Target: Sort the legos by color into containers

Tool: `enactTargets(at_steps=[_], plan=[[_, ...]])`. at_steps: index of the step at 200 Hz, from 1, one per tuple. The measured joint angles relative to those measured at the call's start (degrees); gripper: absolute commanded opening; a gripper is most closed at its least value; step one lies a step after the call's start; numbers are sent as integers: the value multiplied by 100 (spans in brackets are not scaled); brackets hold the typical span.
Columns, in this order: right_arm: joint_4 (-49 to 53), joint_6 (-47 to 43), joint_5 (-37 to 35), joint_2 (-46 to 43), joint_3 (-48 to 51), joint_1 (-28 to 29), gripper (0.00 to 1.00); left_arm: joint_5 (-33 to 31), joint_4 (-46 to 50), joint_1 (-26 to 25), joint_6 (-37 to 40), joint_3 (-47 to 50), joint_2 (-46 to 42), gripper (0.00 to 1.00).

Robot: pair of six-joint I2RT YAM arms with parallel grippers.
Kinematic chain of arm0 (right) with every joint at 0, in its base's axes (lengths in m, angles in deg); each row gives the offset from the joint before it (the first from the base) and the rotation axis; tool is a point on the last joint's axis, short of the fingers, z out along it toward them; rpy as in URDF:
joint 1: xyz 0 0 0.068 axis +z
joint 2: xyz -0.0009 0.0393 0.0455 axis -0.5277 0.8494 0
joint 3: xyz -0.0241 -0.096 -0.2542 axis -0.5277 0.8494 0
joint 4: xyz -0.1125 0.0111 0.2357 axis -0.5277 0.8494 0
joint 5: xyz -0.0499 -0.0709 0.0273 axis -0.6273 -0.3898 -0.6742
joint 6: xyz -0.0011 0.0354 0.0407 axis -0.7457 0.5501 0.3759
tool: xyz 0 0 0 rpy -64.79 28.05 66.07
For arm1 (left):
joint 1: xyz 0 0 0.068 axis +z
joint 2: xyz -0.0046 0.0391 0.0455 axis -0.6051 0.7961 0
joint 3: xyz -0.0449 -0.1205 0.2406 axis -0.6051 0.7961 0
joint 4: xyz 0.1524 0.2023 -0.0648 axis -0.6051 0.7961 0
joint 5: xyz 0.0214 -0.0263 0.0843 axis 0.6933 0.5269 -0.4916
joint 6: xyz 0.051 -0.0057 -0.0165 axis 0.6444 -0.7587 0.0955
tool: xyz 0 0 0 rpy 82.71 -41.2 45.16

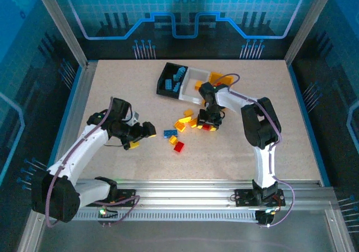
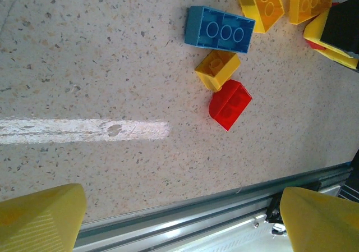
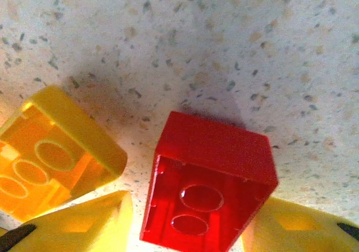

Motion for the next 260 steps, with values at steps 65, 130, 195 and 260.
enactTargets(at_steps=[65,130,195,260], plan=[[-61,-72,-103,28,0,-289,51,0,-13,0,0,0,7,91],[-7,-103,-168,-26,42,-337,33,2,-55,0,-26,0,83,92],[195,-109,-98,-879,-256,-654,33,96,-339,-96,-140,68,334,92],[341,-203,22,-48,-2223,-1309,42,105,-603,-885,-428,122,544,92]])
